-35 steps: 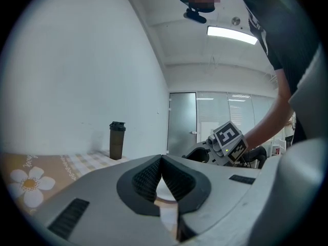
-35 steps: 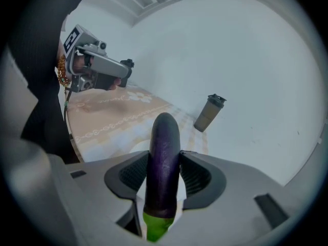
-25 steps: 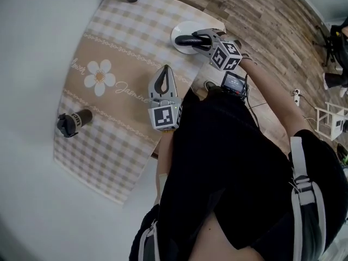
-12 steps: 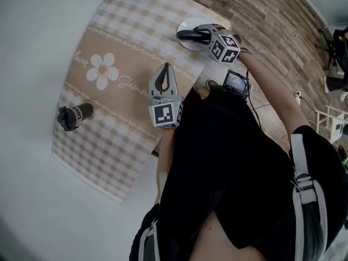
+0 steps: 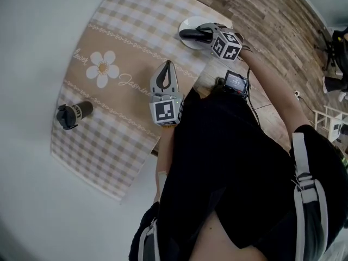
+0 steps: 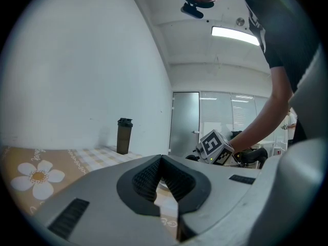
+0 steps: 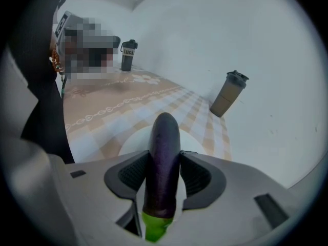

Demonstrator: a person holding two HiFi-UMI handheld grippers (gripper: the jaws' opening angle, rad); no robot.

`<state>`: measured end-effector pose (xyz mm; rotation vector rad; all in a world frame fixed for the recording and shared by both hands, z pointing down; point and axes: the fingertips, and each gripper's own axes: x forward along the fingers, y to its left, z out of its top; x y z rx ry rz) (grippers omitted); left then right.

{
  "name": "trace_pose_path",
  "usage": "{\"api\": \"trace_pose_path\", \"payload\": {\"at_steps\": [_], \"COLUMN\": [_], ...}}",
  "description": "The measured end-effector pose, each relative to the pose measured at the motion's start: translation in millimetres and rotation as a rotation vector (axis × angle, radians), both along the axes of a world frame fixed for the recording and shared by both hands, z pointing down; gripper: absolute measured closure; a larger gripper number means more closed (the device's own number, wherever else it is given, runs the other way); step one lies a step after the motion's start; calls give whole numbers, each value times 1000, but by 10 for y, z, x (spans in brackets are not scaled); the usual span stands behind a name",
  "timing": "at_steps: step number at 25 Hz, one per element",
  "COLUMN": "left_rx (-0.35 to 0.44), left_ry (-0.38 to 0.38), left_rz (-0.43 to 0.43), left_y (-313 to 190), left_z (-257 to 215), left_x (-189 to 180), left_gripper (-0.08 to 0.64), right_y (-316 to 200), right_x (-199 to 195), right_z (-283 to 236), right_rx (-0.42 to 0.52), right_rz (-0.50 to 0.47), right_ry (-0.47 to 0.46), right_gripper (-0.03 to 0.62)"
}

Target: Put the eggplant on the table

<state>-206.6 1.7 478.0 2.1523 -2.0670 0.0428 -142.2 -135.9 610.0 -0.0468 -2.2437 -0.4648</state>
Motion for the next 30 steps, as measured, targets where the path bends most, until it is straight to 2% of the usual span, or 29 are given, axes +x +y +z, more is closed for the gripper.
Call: {"api": "trace_pose_path", "payload": {"at_steps": [7, 12, 19, 22, 30], "left_rx": [5, 13, 11, 6, 2], "left_ry": [3, -4, -15, -17, -34], "left_rz": [-38, -28, -28, -35, -43], "left_y": [29, 6, 9, 18, 12], "left_z": [35, 5, -12, -9, -29], "left_x": [-103, -56, -4, -11, 36], "left_gripper": [571, 571, 571, 571, 571], "right_y": [-19, -31, 46, 29, 31], "right_x": [-4, 20, -23, -30, -84], "right_z": [22, 66, 39, 34, -164], "right_rx": [-62, -132, -119, -135, -142], "right_rz": [13, 46, 2, 13, 7], "right_ry": [-6, -11, 9, -6, -69], "right_gripper": [393, 391, 388, 357, 357]}}
